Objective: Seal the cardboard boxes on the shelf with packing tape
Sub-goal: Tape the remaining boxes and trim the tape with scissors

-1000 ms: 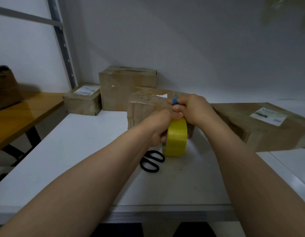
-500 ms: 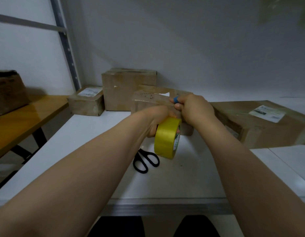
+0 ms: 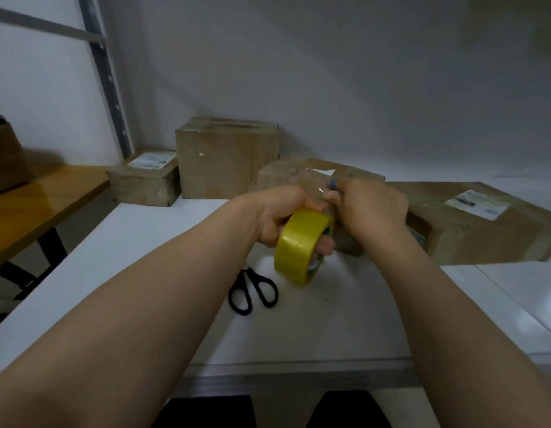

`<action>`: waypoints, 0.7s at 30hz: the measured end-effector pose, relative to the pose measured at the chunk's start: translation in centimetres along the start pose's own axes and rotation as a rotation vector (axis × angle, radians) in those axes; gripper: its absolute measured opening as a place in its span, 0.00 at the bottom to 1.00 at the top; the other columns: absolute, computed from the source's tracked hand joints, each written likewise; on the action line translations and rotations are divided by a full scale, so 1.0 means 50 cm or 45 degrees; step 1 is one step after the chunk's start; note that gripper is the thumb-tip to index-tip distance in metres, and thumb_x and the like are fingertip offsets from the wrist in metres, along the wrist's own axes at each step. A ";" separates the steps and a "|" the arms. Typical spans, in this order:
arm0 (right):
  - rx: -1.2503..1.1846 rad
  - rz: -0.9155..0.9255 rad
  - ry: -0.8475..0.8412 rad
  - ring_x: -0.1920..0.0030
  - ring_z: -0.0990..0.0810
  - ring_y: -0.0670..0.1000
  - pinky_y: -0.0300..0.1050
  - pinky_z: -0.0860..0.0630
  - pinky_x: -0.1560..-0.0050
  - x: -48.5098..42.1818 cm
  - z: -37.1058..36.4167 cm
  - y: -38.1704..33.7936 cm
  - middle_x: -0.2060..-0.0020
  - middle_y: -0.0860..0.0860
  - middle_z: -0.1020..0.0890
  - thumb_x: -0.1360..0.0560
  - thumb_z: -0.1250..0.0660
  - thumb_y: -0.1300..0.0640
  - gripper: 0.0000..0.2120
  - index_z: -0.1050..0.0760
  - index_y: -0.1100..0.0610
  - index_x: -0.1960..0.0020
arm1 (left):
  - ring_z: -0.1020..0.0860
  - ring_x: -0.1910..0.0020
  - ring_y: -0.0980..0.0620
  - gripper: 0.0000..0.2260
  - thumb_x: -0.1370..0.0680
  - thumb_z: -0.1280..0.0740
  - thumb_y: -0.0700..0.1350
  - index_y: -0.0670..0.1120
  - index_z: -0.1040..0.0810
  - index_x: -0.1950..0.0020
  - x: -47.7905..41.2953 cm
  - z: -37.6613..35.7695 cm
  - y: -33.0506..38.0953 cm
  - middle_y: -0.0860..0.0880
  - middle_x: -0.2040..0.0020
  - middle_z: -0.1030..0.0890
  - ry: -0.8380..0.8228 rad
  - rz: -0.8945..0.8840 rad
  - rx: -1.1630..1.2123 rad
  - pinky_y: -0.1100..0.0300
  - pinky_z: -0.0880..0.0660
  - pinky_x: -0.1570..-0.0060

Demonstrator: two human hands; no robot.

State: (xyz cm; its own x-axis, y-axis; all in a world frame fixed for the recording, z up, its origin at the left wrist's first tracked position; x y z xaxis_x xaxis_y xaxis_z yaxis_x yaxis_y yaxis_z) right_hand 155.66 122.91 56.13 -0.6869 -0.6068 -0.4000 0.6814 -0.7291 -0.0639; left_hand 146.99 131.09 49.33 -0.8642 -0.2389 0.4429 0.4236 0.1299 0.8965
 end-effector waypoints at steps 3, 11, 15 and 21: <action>-0.029 0.002 -0.050 0.38 0.22 0.59 0.46 0.36 0.54 -0.013 -0.002 0.010 0.40 0.54 0.19 0.21 0.37 0.37 0.18 0.22 0.43 0.36 | 0.19 0.64 0.43 0.13 0.18 0.38 0.49 0.40 0.25 0.42 0.004 -0.013 -0.005 0.38 0.59 0.19 -0.050 -0.047 0.117 0.51 0.21 0.56; -0.062 -0.154 -0.014 0.40 0.20 0.57 0.46 0.34 0.55 -0.033 -0.012 0.023 0.43 0.53 0.18 0.21 0.33 0.41 0.15 0.20 0.48 0.39 | 0.19 0.76 0.51 0.09 0.16 0.37 0.46 0.39 0.25 0.48 0.009 -0.014 0.012 0.43 0.72 0.19 0.177 -0.061 -0.089 0.61 0.21 0.76; -0.119 -0.156 -0.058 0.38 0.22 0.58 0.46 0.33 0.53 -0.027 -0.008 0.021 0.42 0.53 0.19 0.23 0.31 0.39 0.19 0.21 0.50 0.39 | 0.20 0.77 0.51 0.09 0.17 0.35 0.46 0.40 0.24 0.50 0.010 -0.010 0.014 0.43 0.72 0.19 0.219 -0.026 -0.142 0.61 0.21 0.76; -0.417 -0.015 0.023 0.40 0.22 0.62 0.52 0.27 0.42 0.033 0.045 0.009 0.41 0.57 0.19 0.19 0.36 0.47 0.14 0.22 0.52 0.38 | 0.18 0.74 0.46 0.13 0.16 0.38 0.47 0.39 0.24 0.40 0.003 -0.013 0.016 0.40 0.67 0.18 0.205 -0.021 -0.028 0.57 0.20 0.73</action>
State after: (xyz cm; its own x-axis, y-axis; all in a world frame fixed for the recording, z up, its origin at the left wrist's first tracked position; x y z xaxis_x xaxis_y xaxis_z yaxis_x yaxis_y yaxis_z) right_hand 154.29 120.88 57.49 -0.6926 -0.5912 -0.4132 0.7206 -0.5937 -0.3582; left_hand 147.37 130.56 50.14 -0.8170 -0.3926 0.4223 0.4166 0.1042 0.9031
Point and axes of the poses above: each hand's wrist, its own x-axis away from the middle knuckle, its own z-axis out of the back of the hand, y = z × x, the point moved 8 cm from there along -x, towards the middle knuckle
